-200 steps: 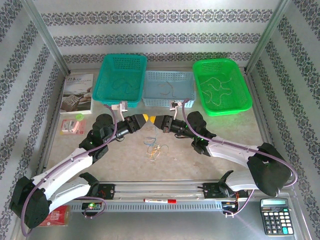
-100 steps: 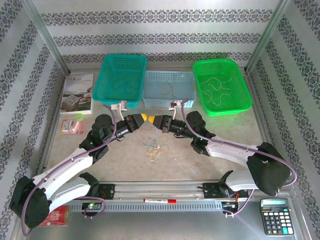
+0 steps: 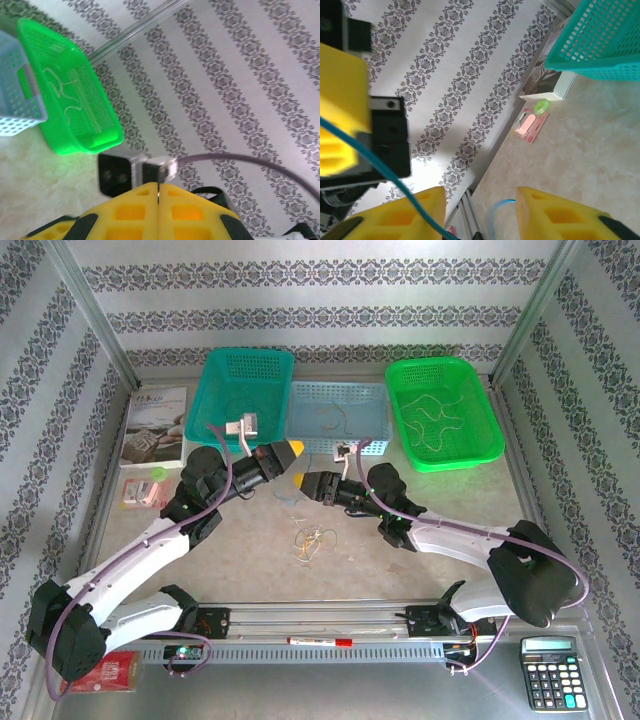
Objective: Untangle the cables
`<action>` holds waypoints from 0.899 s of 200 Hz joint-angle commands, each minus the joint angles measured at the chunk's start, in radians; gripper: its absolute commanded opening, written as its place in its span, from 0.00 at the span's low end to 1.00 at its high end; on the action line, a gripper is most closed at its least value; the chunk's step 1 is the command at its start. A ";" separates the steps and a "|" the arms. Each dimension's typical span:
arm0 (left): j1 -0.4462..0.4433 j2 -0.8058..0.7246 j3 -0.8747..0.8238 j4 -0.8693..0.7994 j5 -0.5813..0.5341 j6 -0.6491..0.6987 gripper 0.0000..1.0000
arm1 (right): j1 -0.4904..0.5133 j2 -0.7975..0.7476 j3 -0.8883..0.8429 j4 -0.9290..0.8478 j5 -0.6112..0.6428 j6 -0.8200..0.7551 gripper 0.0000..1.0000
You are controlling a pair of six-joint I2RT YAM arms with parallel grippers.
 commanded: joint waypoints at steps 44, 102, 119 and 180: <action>-0.010 0.047 0.166 0.069 0.039 -0.045 0.00 | 0.029 0.061 0.022 0.042 0.089 -0.100 0.52; 0.003 0.082 0.358 -0.101 0.042 0.089 0.00 | 0.027 0.074 -0.046 0.041 0.124 -0.120 0.56; 0.029 0.094 0.414 -0.158 0.040 0.137 0.00 | 0.022 0.060 -0.082 0.037 0.137 -0.123 0.58; 0.244 0.215 0.609 -0.246 0.085 0.191 0.00 | -0.009 -0.072 -0.197 -0.044 0.175 -0.142 0.65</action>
